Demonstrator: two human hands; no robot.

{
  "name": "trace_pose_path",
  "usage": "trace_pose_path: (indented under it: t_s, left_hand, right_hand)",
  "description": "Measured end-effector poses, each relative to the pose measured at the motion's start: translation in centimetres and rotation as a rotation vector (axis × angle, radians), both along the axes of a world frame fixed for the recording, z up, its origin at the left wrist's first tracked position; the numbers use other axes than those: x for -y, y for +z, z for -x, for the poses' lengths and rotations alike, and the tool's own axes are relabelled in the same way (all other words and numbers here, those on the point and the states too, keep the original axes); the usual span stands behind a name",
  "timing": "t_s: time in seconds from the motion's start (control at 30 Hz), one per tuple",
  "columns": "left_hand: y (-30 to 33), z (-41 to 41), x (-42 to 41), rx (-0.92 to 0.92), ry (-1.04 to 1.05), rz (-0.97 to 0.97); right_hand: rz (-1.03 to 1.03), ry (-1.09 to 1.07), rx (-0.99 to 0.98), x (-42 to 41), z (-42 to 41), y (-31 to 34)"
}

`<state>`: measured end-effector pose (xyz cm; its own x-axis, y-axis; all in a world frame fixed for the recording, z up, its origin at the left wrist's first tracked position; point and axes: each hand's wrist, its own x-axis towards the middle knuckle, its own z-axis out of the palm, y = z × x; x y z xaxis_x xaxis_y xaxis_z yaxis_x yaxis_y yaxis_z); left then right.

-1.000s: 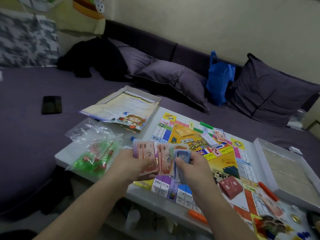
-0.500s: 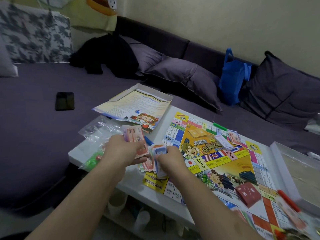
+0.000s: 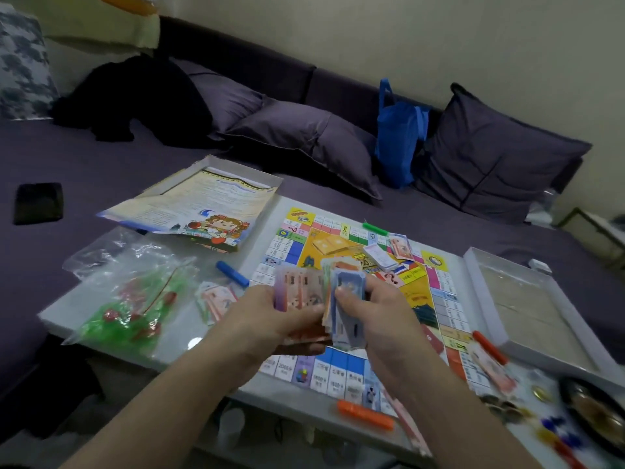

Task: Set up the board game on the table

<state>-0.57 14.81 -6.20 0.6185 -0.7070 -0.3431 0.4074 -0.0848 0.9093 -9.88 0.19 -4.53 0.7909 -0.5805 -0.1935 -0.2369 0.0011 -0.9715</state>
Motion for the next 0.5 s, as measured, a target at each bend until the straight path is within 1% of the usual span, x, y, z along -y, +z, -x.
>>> trace_pose_path:
  t_s: [0.07, 0.17, 0.27, 0.33, 0.4, 0.5]
  left_hand:
    - [0.4, 1.2, 1.5, -0.018, -0.034, 0.027]
    - [0.8, 2.4, 3.5, -0.006, -0.086, 0.050]
    - [0.9, 3.5, 5.4, 0.051, -0.112, 0.049]
    - [0.8, 4.1, 6.4, 0.056, -0.136, 0.052]
    - [0.8, 4.7, 7.3, 0.032, -0.169, 0.065]
    - [1.0, 5.4, 8.5, -0.090, -0.168, 0.116]
  right_hand:
    - [0.019, -0.046, -0.010, 1.1, 1.4, -0.3]
    - [-0.014, -0.094, 0.004, 2.8, 3.2, -0.8]
    - [-0.027, -0.096, 0.025, 4.0, 4.3, -1.3]
    - [-0.072, -0.082, 0.033, 4.5, 4.9, -1.6]
    - [-0.075, -0.075, 0.029, 5.1, 5.6, -1.8]
    - [-0.007, -0.098, 0.056, 6.7, 6.8, -2.0]
